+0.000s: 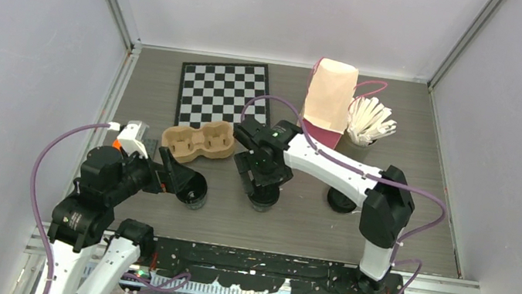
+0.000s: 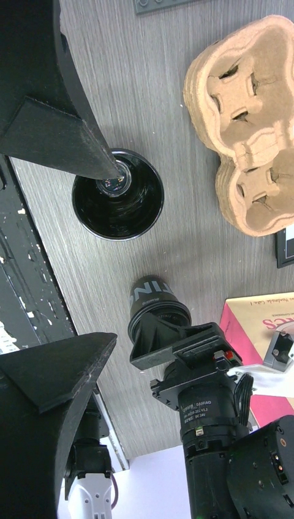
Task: Pack the takeout coffee
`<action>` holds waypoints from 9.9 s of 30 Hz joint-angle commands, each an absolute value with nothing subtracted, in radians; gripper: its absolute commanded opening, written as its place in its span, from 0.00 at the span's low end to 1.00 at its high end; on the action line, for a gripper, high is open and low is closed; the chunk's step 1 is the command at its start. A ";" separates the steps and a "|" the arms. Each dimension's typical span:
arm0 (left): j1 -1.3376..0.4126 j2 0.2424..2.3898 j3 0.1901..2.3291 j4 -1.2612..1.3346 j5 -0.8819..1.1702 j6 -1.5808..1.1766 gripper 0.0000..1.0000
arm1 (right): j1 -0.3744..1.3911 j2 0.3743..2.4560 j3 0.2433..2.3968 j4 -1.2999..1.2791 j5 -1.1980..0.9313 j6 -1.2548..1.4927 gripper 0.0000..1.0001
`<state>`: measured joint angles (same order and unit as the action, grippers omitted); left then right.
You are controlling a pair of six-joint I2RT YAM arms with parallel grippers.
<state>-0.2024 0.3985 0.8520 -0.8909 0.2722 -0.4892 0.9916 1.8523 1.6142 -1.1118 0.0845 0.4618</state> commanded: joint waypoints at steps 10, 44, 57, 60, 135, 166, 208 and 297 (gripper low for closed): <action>-0.198 0.396 0.848 -0.868 0.261 -0.484 0.97 | 0.991 1.802 1.446 -0.998 0.035 0.491 0.83; -0.198 0.462 0.851 -0.864 0.277 -0.501 0.96 | 0.990 1.664 1.485 -0.979 0.061 0.453 0.95; -0.198 0.548 0.856 -0.812 0.421 -0.511 0.85 | 0.989 1.485 1.423 -0.936 0.068 0.554 0.92; -0.199 0.607 0.852 -0.772 0.510 -0.543 0.78 | 0.988 1.415 1.307 -0.849 0.096 0.606 0.83; -0.663 1.203 0.458 -0.047 0.338 -0.870 0.37 | 0.852 1.259 0.563 -0.237 -0.054 0.697 0.47; -0.709 1.025 0.631 -0.296 0.232 -0.820 0.67 | 0.795 1.335 0.765 -0.309 -0.248 0.386 0.47; -0.710 1.210 0.633 -0.186 0.258 -0.792 0.45 | 0.832 1.070 0.713 -0.327 -0.151 0.967 0.71; -0.728 1.240 0.535 0.017 0.415 -0.779 0.36 | 0.875 1.040 0.583 -0.272 0.056 0.855 0.25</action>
<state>-0.7155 1.2259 0.5640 0.0311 0.4324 -0.8146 0.8791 1.0401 0.6216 -0.2909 0.0422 0.8509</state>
